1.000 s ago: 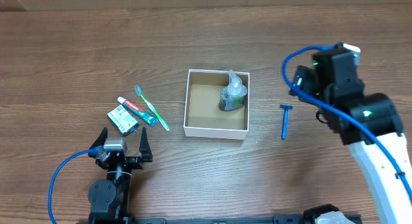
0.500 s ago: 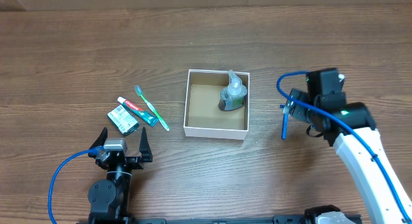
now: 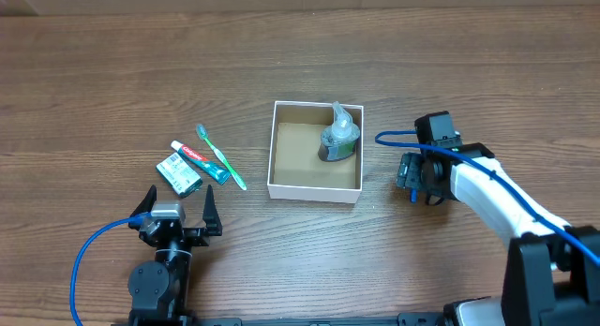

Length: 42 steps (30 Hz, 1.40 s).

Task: Pack container
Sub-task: 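Move the right gripper to the blue razor and grasp it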

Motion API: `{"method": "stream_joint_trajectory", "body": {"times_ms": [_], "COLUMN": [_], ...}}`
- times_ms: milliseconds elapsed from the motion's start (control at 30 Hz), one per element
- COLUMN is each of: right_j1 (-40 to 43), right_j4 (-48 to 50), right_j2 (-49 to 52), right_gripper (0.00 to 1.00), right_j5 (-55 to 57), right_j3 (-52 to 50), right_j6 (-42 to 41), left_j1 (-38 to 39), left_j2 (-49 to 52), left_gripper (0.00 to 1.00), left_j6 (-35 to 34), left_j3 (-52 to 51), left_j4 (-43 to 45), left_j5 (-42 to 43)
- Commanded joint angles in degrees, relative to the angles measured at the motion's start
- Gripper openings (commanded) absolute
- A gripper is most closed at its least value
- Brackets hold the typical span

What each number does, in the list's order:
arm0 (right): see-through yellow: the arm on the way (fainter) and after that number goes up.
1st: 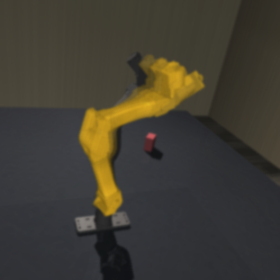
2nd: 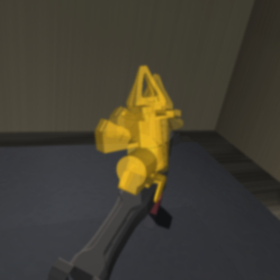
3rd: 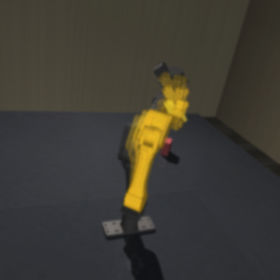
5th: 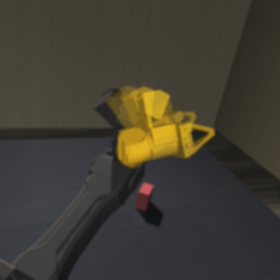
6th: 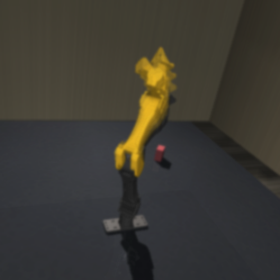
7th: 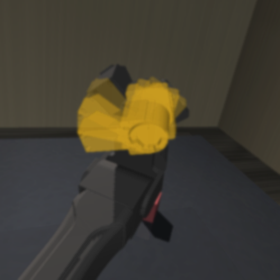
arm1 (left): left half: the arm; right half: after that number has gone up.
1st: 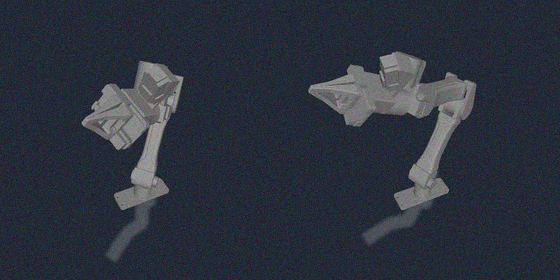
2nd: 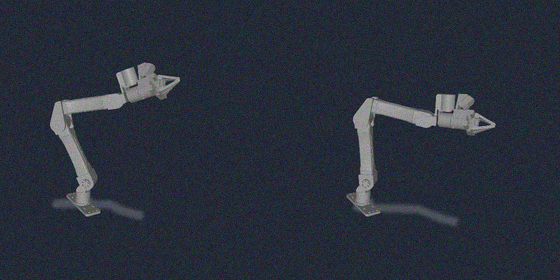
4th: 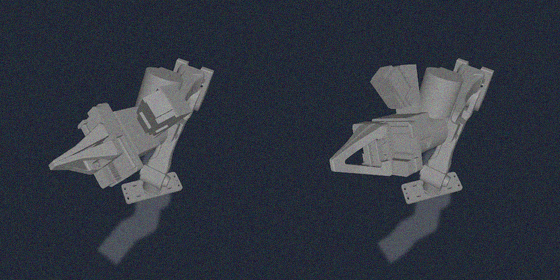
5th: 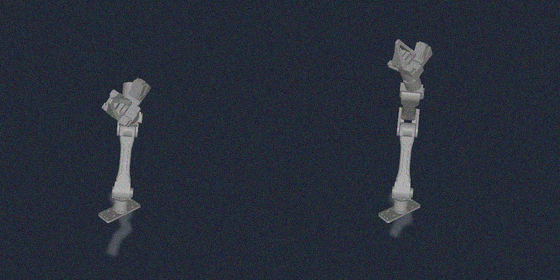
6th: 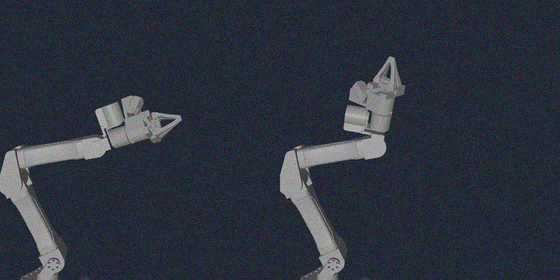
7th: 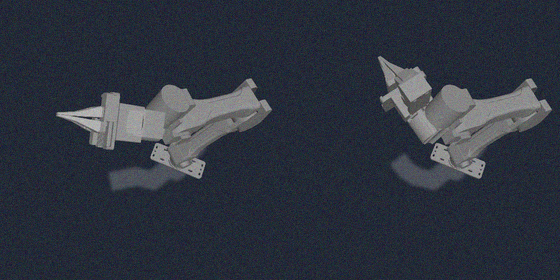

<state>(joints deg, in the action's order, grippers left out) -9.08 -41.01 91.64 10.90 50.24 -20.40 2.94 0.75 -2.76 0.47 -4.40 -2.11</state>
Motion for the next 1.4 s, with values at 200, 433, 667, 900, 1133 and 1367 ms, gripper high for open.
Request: {"method": "stream_joint_trajectory", "body": {"times_ms": [200,433,667,900,1133,1367], "right_j1": [0.0,0.0,0.1,0.1,0.1,0.1], "right_j4": [2.4,3.2,4.7,5.3,9.7,9.0], "right_j2": [0.6,2.1,2.5,2.5,2.5,2.5], "right_gripper": [0.79,0.73,0.57,0.50,0.49,0.22], "right_j5": [-6.7,-6.5,-6.5,-4.9,-3.0,-3.0], "right_j3": [-0.5,-0.5,-1.2,-2.2,-4.9,-4.3], "right_j6": [3.1,3.1,3.1,3.1,3.1,2.8], "left_j1": [-0.4,-0.4,-0.4,-0.4,-0.4,-0.4], "left_j2": [-0.5,-0.5,-0.5,-0.5,-0.5,-0.5], "left_gripper": [1.00,1.00,1.00,1.00,1.00,1.00], "left_j6": [1.1,1.1,1.1,1.1,1.1,1.1], "left_j3": [-0.2,-0.2,-0.2,-0.2,-0.2,-0.2], "left_j4": [0.2,0.2,0.2,0.2,0.2,0.2], "left_j5": [0.5,0.5,0.5,0.5,0.5,0.5]}}
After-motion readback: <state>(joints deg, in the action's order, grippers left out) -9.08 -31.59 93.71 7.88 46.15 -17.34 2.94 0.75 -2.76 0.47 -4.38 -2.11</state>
